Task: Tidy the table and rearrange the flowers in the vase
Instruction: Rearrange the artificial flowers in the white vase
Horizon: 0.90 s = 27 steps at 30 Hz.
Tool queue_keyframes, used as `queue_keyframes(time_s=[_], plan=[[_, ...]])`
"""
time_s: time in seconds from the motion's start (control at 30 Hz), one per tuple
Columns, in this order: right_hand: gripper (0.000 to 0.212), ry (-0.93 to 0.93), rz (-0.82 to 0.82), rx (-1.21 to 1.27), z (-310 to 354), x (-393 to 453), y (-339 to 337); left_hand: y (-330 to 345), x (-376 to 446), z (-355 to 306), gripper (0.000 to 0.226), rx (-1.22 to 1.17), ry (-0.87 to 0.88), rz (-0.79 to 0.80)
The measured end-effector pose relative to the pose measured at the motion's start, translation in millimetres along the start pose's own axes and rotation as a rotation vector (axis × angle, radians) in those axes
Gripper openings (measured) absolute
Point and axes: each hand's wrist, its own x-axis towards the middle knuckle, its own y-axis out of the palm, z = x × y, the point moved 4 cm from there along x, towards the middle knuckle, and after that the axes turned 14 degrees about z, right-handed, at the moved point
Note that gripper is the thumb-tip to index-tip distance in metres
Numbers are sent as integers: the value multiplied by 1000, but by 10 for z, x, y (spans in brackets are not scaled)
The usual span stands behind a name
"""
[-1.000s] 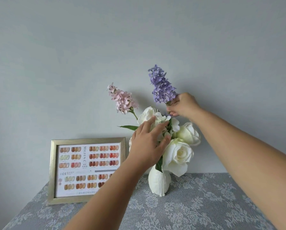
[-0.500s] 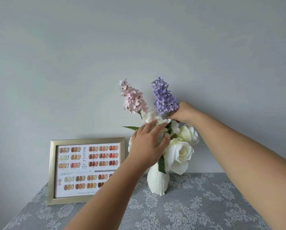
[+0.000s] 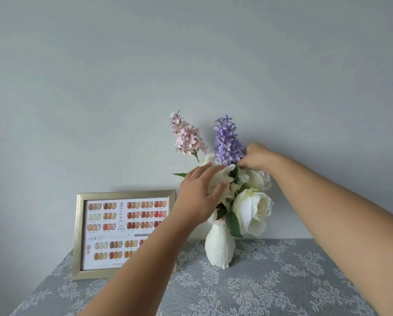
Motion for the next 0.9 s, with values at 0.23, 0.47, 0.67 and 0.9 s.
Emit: queue_keyframes(time_s=[0.23,0.47,0.67,0.9], plan=[[31,37,-7,-224,-79,51,127,46,-11,4,40,-29,13,41],[24,93,18,-360,-104,17,159,47,5,30,40,-36,19,27],[35,150,-4,-378,-156,-63,93,-296,74,180,24,-243,-87,-223],[31,72,22,-25,-295,-39,125,-422,511,503,28,-140,-513,44]])
